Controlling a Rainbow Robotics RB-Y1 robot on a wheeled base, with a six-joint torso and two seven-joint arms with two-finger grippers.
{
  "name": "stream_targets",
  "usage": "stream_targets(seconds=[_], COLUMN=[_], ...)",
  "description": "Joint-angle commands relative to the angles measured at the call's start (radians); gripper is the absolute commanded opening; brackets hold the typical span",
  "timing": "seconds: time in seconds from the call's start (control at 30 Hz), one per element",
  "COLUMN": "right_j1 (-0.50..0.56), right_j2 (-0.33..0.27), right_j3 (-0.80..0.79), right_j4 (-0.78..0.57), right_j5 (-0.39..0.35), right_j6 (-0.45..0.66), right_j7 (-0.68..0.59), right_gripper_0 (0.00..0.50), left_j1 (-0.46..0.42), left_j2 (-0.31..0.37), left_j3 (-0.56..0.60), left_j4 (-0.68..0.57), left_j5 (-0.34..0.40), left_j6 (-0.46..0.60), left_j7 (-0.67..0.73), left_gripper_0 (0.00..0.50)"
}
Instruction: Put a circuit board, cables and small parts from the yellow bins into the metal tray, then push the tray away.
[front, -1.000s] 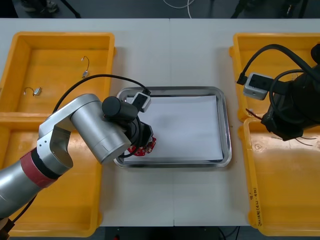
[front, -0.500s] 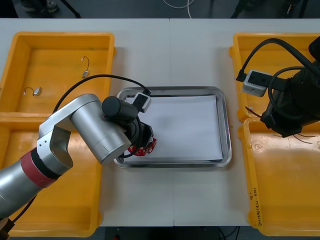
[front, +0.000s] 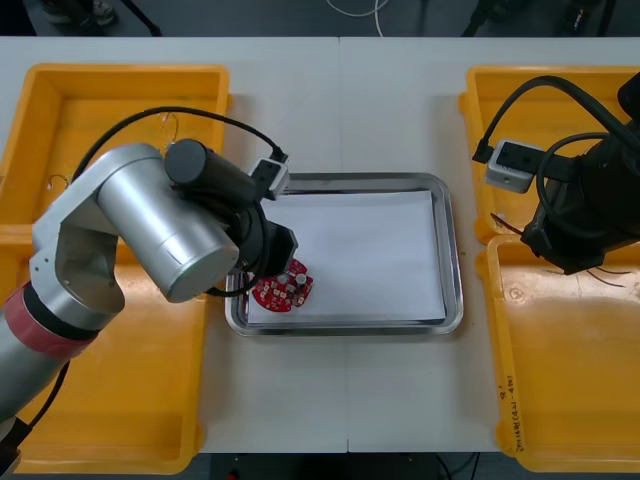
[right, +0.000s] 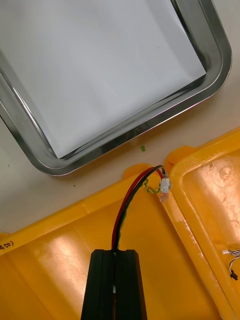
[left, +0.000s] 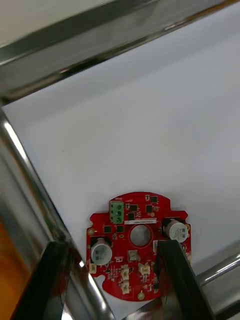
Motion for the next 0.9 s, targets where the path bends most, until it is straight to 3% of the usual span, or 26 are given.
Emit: stream_targets(seconds=[0.03, 0.37, 0.53, 0.7, 0.9], right_j1=[-0.038, -0.177, -0.237, -0.304, -0.354], right_j2=[-0.028, -0.012, 0.048, 0.114, 0.215], right_j3=[0.006, 0.195, 0.290, 0.378, 0.436], right_j4=[0.002, 0.002, 0.007, 0.060, 0.132], right_j5=[-0.018, 0.014, 0.072, 0.084, 0.121], right_j6=[0.005, -0.025, -0.028, -0.030, -0.041], right_j7=[0.002, -0.006, -0.010, -0.006, -0.010], right_gripper_0=[0.000, 0.000, 0.000, 0.000, 0.000], left_j1=[-0.057, -0.129, -0.143, -0.144, -0.146], left_j2=[0.017, 0.082, 0.109, 0.130, 0.176], left_j3=[0.105, 0.250, 0.299, 0.354, 0.441], left_j4=[-0.078, -0.101, -0.085, -0.060, 0.007], left_j5=[0.068, 0.143, 0.154, 0.165, 0.189], left_j6=[0.078, 0.278, 0.316, 0.318, 0.350], left_j7=[0.112, 0.109, 0.100, 0.077, -0.029], left_gripper_0=[0.500, 0.500, 0.500, 0.500, 0.500])
